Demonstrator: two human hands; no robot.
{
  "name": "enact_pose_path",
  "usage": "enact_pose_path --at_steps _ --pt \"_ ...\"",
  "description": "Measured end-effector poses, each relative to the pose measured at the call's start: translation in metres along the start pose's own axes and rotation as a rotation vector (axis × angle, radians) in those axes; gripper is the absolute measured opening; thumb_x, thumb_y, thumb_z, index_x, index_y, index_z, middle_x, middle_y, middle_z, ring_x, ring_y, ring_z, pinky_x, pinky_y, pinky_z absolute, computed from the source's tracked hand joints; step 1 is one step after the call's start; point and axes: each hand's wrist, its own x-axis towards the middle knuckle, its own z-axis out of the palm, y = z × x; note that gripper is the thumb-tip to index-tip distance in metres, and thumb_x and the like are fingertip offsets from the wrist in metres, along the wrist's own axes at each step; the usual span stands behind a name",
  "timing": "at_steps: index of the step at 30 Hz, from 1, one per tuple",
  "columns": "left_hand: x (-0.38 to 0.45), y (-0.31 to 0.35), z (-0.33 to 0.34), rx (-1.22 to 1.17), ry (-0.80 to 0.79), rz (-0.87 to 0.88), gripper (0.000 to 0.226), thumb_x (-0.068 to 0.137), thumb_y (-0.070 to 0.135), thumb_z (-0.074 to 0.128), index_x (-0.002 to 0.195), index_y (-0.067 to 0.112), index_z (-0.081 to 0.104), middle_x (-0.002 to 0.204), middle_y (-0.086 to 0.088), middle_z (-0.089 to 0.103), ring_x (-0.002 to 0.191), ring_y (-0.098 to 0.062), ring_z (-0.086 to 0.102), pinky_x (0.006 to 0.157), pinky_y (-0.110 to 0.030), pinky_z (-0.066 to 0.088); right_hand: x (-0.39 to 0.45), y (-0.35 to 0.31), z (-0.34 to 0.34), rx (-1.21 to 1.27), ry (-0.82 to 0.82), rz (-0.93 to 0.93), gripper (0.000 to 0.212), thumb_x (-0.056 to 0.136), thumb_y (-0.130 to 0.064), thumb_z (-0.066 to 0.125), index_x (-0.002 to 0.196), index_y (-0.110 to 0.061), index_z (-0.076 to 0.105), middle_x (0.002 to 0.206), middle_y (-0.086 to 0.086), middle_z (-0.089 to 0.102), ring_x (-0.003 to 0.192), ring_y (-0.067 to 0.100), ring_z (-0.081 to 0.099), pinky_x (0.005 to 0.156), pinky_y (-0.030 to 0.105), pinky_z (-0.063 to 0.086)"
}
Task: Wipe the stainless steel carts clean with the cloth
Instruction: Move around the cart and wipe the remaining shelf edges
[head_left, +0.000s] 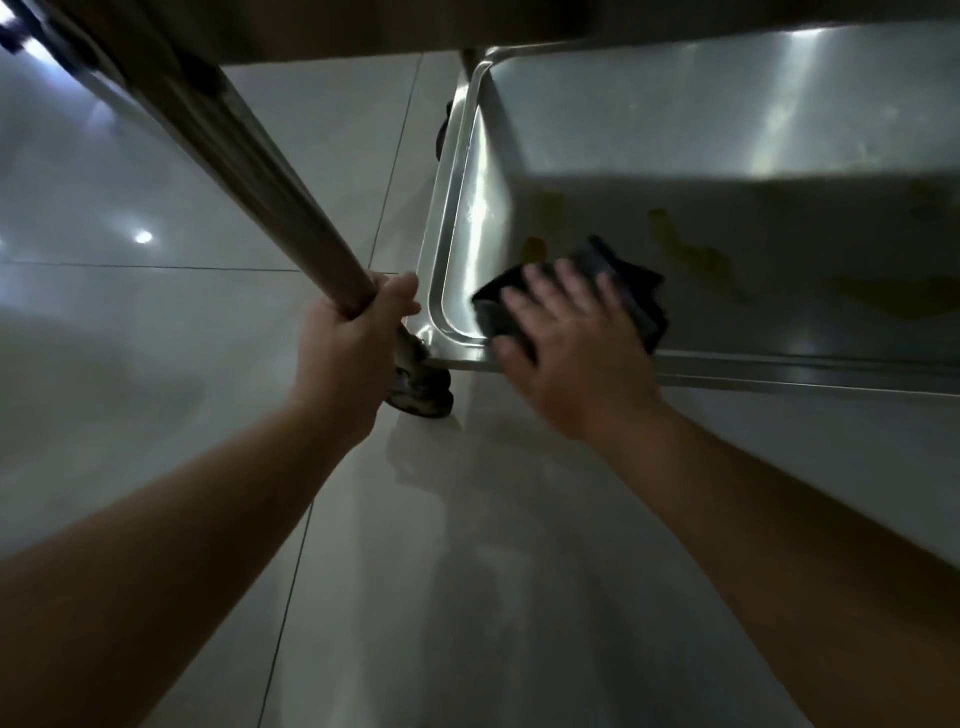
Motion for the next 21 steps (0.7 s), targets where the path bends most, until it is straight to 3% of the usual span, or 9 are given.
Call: enact_pose_path --at_steps 4,7,10,13,17,19,21 --pt "0.007 -0.010 -0.002 0.013 0.003 0.052 0.032 0.085 0.046 0.072 0.093 0.015 0.068 0.073 0.006 0.068 0.079 -0.011 0.069 0.070 -0.016 0.055 -0.026 0.098 -0.033 -0.147 0.121 0.394 0.067 0.100 -0.055 0.037 0.153 -0.016 0.050 0.162 0.026 0.036 0.149 0.047 0.031 0.124 0.057 0.017" --pt "0.009 -0.013 -0.002 -0.010 -0.012 0.074 0.025 0.083 0.043 0.071 0.083 0.019 0.063 0.071 0.006 0.063 0.077 -0.015 0.064 0.067 -0.020 0.055 -0.010 0.157 -0.058 -0.143 0.004 0.742 0.077 0.098 -0.061 0.022 0.161 -0.019 0.033 0.169 0.018 0.023 0.156 0.042 0.017 0.127 0.059 0.007" --pt "0.008 -0.012 0.003 -0.047 0.033 0.077 0.013 0.083 0.029 0.067 0.074 0.024 0.059 0.067 0.005 0.059 0.077 -0.021 0.061 0.070 -0.029 0.055 0.034 0.148 -0.058 -0.085 -0.007 0.826 0.075 0.101 -0.055 0.020 0.164 -0.014 0.024 0.171 0.015 0.019 0.158 0.039 0.012 0.127 0.057 0.004" --pt "0.009 -0.012 0.003 -0.064 0.017 0.087 0.012 0.080 0.028 0.066 0.074 0.022 0.057 0.068 0.002 0.056 0.077 -0.022 0.059 0.077 -0.034 0.053 0.077 0.074 -0.034 -0.088 -0.006 0.591 0.066 0.107 -0.045 0.027 0.162 -0.008 0.027 0.168 0.020 0.024 0.155 0.041 0.018 0.126 0.057 0.010" --pt "0.008 -0.011 0.003 -0.026 0.010 0.134 0.014 0.081 0.028 0.065 0.068 0.028 0.058 0.068 0.002 0.056 0.074 -0.021 0.057 0.073 -0.032 0.050 0.093 -0.062 0.007 0.028 -0.208 0.002 0.064 0.109 -0.046 0.022 0.166 -0.019 0.017 0.174 0.006 0.009 0.160 0.030 0.001 0.126 0.048 -0.005" --pt "0.007 -0.011 0.003 0.000 -0.004 0.150 0.015 0.083 0.027 0.064 0.069 0.027 0.059 0.068 0.002 0.056 0.072 -0.019 0.055 0.071 -0.032 0.049 0.094 -0.076 0.008 0.139 -0.284 -0.134 0.062 0.108 -0.050 0.024 0.166 -0.026 0.020 0.174 -0.002 0.010 0.160 0.021 -0.001 0.125 0.042 -0.011" --pt "0.007 -0.011 0.003 0.013 0.012 0.129 0.016 0.084 0.029 0.064 0.070 0.024 0.058 0.069 -0.001 0.057 0.073 -0.022 0.056 0.073 -0.035 0.049 0.099 -0.051 0.003 0.120 -0.275 -0.184 0.060 0.108 -0.049 0.030 0.164 -0.030 0.025 0.173 -0.006 0.016 0.160 0.018 0.005 0.126 0.039 -0.007"
